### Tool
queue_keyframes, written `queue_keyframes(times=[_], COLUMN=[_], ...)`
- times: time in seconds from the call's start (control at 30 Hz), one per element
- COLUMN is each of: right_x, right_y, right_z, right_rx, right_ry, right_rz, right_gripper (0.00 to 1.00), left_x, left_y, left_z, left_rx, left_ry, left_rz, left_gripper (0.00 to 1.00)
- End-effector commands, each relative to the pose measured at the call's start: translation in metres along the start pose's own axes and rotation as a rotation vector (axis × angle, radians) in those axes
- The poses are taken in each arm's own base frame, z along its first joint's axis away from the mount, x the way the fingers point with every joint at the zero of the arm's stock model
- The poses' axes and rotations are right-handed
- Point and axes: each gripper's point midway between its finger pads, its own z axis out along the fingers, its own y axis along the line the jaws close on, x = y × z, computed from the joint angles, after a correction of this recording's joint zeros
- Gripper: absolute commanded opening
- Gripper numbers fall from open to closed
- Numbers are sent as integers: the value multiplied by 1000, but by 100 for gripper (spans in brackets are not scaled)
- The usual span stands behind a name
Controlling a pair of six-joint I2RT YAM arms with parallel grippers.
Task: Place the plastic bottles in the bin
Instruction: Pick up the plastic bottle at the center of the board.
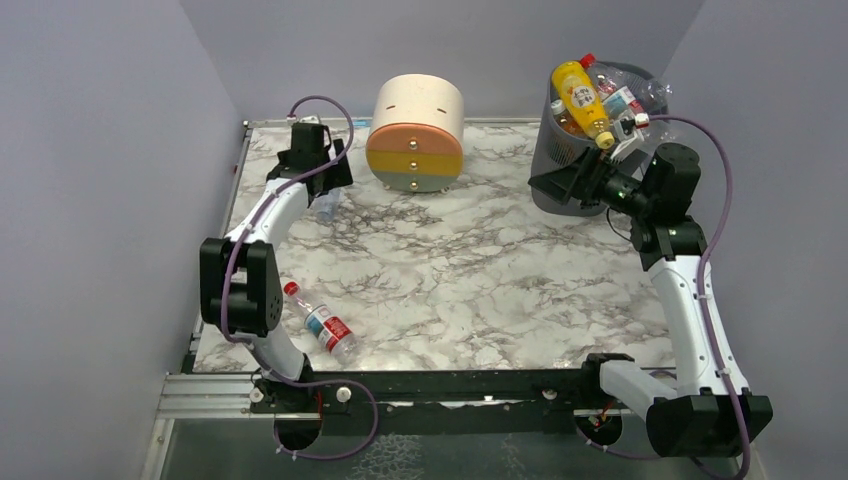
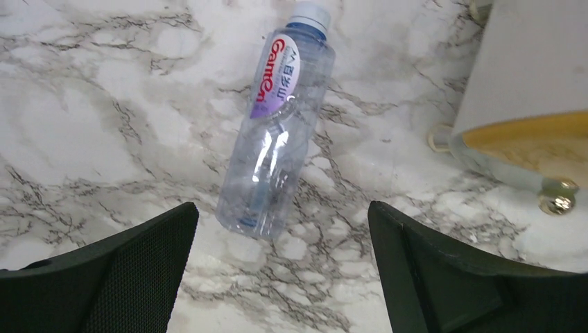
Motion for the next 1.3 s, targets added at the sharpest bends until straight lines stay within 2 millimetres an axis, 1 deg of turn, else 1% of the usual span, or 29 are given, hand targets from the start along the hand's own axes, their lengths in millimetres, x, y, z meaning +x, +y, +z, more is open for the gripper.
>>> queue_keyframes(times=[0.0, 0.07, 0.13, 0.23, 0.33, 0.43, 0.5, 0.57, 0.67, 0.7, 0.73, 0.8, 0.83, 0.87, 0.97, 1.03, 1.13, 1.17, 1.23, 1.27], right_x=[-2, 0, 2, 5, 6, 8, 8, 9, 10, 10, 10, 11, 11, 12, 14, 16, 17, 16, 15, 13], right_y=[14, 13, 10, 7, 5, 4, 4, 4, 4, 4, 4, 4, 4, 3, -2, -2, 0, 1, 3, 6], right_z=[0, 1, 3, 4, 5, 6, 7, 8, 9, 9, 9, 9, 9, 10, 14, 16, 18, 19, 20, 20], right_rx=[-74, -75, -74, -69, -60, -62, -68, -73, -75, -75, -74, -78, -77, -75, -69, -80, -90, -90, -96, -106], right_ry=[0, 4, 12, 19, 20, 27, 28, 32, 32, 33, 32, 32, 33, 34, 45, 58, 65, 65, 73, 80], right_rz=[-53, -49, -41, -35, -36, -29, -23, -19, -17, -14, -13, -10, -9, -6, 4, 15, 17, 14, 15, 16], right_gripper=[100, 100, 100, 100, 100, 100, 100, 100, 100, 100, 100, 100, 100, 100, 100, 100, 100, 100, 100, 100], left_x=[0, 12, 16, 29, 42, 51, 54, 56, 55, 54, 54, 51, 46, 53, 50, 44, 48, 50, 54, 57], left_y=[16, 18, 20, 27, 34, 36, 39, 40, 42, 42, 41, 38, 36, 34, 20, 7, -20, -34, -53, -66], left_z=[37, 50, 61, 75, 87, 94, 98, 97, 90, 87, 84, 73, 65, 57, 26, -3, -43, -58, -85, -100], left_rx=[-62, -74, -89, -112, -136, -151, -163, -171, -176, -174, -169, -154, -142, -125, -40, 31, 174, 239, 333, 397], left_ry=[16, 55, 77, 123, 165, 190, 200, 207, 197, 193, 193, 188, 174, 187, 169, 140, 137, 134, 140, 139], left_rz=[42, 46, 45, 23, -3, -5, -4, -12, -23, -25, -28, -38, -50, -58, -92, -100, -95, -86, -81, -72], left_gripper=[99, 99, 99, 98, 97, 94, 87, 76, 57, 53, 51, 50, 50, 50, 51, 51, 52, 52, 53, 53])
